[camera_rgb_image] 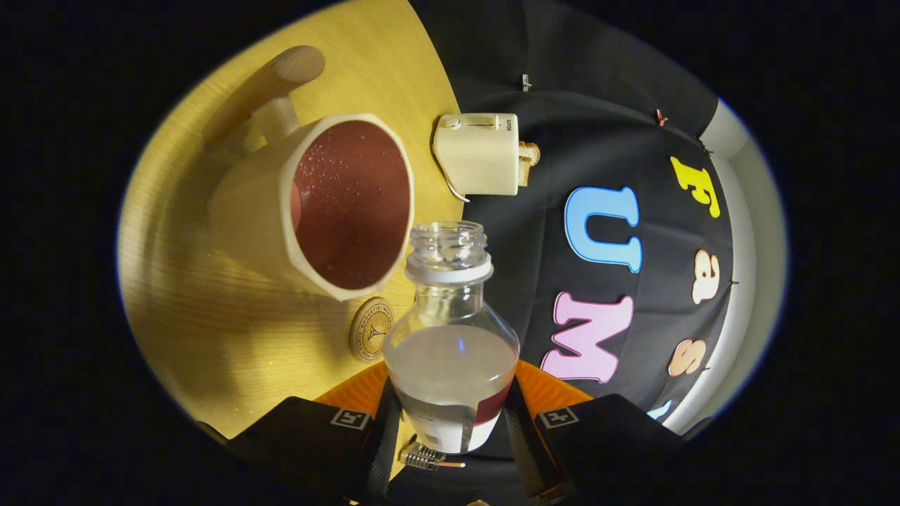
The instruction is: Take the bottle from table, then pour the juice into the cup, finally place the bottle on the coaster
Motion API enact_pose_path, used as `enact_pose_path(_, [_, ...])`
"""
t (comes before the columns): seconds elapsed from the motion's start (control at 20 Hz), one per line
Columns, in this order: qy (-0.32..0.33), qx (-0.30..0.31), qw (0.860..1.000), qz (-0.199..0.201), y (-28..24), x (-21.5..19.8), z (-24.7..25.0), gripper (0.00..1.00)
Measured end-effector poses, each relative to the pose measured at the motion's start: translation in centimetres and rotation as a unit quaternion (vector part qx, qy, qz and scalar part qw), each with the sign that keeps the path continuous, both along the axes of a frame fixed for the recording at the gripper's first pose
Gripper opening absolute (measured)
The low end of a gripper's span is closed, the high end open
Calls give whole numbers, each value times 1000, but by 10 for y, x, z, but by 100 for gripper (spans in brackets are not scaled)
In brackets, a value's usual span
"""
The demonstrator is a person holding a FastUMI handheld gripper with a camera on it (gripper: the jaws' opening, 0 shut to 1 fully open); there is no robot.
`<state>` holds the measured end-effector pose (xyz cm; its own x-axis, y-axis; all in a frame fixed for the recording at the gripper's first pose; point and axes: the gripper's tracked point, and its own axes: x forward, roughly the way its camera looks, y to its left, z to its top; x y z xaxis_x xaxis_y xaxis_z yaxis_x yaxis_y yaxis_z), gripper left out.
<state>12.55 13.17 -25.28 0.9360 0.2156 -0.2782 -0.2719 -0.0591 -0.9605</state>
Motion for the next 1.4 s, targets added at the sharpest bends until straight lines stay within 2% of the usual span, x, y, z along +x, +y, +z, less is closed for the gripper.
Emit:
enact_pose_path(0.5, [-35, -82, 994, 59, 11, 1, 13, 71])
enact_pose_path(0.8, [-53, -125, 987, 81, 15, 7, 19, 71])
enact_pose_path(1.4, [-74, -168, 977, 106, 15, 14, 31, 71])
